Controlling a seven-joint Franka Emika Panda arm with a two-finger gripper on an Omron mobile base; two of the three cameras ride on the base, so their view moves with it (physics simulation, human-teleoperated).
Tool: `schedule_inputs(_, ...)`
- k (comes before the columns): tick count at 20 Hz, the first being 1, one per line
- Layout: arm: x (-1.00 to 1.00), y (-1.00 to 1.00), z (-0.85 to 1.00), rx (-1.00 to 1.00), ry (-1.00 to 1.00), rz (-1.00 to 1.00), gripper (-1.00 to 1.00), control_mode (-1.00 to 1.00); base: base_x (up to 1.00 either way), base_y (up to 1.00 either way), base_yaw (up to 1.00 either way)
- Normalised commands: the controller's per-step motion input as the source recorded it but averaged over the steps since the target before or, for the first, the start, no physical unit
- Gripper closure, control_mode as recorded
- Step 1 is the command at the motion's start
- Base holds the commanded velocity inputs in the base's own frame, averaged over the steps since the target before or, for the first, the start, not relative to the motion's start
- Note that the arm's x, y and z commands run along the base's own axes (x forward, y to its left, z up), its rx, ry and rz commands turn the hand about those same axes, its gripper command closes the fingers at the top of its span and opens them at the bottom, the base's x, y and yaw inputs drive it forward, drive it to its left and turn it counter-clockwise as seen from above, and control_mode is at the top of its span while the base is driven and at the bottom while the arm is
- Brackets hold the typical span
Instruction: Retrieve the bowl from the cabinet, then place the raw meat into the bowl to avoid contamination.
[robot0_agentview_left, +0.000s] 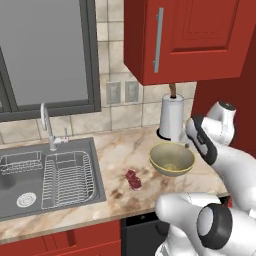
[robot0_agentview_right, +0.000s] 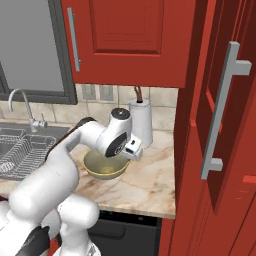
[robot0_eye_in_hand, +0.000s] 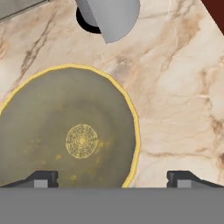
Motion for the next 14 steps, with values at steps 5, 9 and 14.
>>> schedule_inputs(5, -0.38, 0.92, 0.34, -0.18, -0.02, 0.0, -1.0, -1.0, 0.0, 0.0, 0.0)
schedule_inputs(9, -0.44, 0.95, 0.17, -0.2, -0.02, 0.0, -1.0, -1.0, 0.0, 0.0, 0.0)
schedule_inputs(14, -0.13, 0.84, 0.04, -0.16, -0.01, -0.02, -1.0, -1.0, 0.0, 0.0, 0.0)
